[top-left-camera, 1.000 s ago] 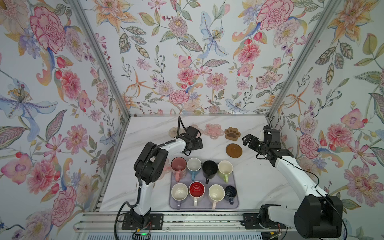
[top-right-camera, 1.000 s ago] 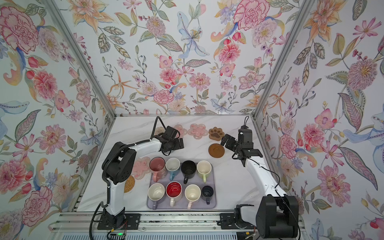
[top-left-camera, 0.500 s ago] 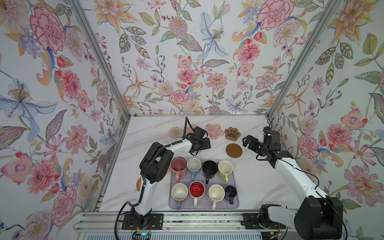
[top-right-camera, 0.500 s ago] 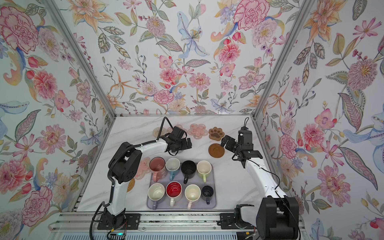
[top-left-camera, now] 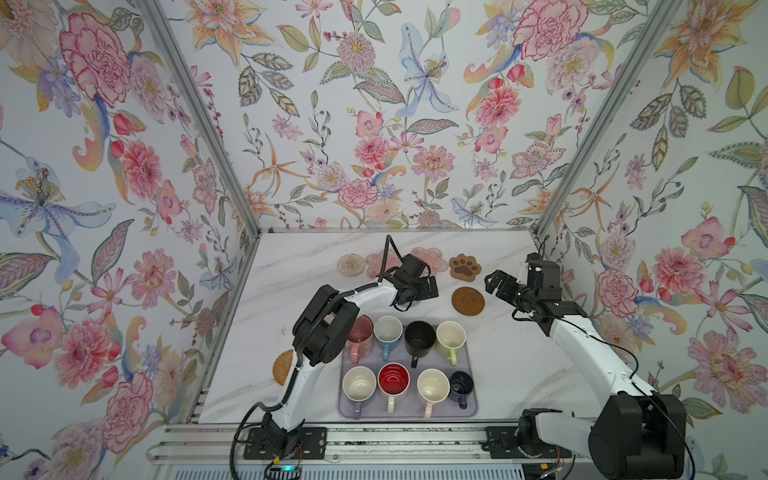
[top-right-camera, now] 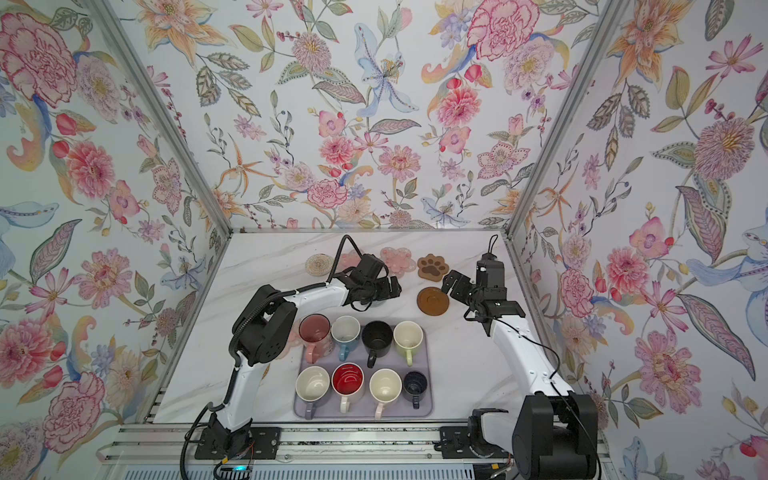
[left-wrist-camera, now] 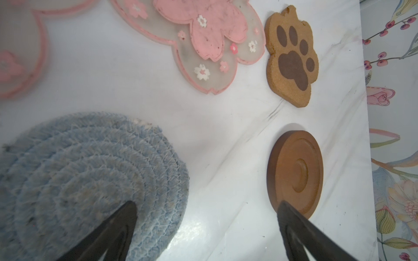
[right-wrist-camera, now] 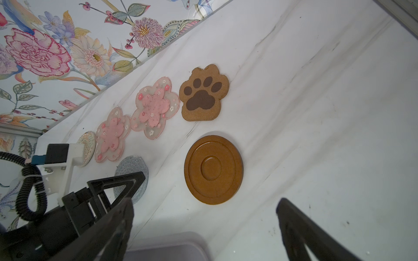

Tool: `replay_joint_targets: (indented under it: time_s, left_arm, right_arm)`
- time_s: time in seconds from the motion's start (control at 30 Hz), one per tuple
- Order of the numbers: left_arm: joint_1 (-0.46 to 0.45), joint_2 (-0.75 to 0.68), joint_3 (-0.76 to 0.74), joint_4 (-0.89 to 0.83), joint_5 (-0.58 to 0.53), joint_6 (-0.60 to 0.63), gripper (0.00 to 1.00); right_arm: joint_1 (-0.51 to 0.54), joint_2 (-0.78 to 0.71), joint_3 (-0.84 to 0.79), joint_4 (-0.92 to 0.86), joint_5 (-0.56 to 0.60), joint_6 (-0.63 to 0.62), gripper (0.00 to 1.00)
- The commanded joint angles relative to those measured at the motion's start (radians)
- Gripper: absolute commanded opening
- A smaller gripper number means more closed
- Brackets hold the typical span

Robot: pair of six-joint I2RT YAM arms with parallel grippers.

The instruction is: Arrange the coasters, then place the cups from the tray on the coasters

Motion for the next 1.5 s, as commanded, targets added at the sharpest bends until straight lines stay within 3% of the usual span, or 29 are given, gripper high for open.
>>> replay_joint_targets:
  time_s: [0.0,0.3,0.67,0.9,1.1,1.23,1.33,1.47]
  left_arm:
    - [-0.020,0.064,0.012,-0.031,0.058,-0.035,0.99]
    - [-0.054,0.136,0.142,-0.067,0.092,-0.015,0.99]
    - [-0.082,0.138,0.181,-0.075,0.096,0.003,0.99]
    - [-0.080,0.051,0.253,-0.131,-0.008,0.126,0.99]
    - [-0.061,-0.112,0.293,-0.182,-0.175,0.259,0.99]
    - [-0.027,-0.302,0.149,-0.167,-0.290,0.303,0.99]
    - [0.006,-0.518,-0.095,-0.125,-0.392,0.301,0.99]
    - [0.058,-0.809,-0.417,-0.106,-0.448,0.250,0.99]
  right_arm:
    - [0.004,-0.010,-0.018,0.022,-0.007,0.001,0.99]
    - [0.004,-0.009,-0.021,0.026,-0.010,0.005,0.99]
    - [0.006,-0.025,-0.032,0.040,-0.018,0.012,0.99]
    - [0.006,-0.057,-0.027,0.040,-0.010,0.003,0.99]
    - [0.007,-0.098,-0.031,0.067,0.002,0.002,0.99]
    - [0.006,-0.114,-0.036,0.079,-0.002,0.002,0.99]
    - [0.012,-0.122,-0.049,0.094,-0.005,-0.004,0.99]
    - [0.021,-0.124,-0.060,0.103,-0.001,-0.021,0.99]
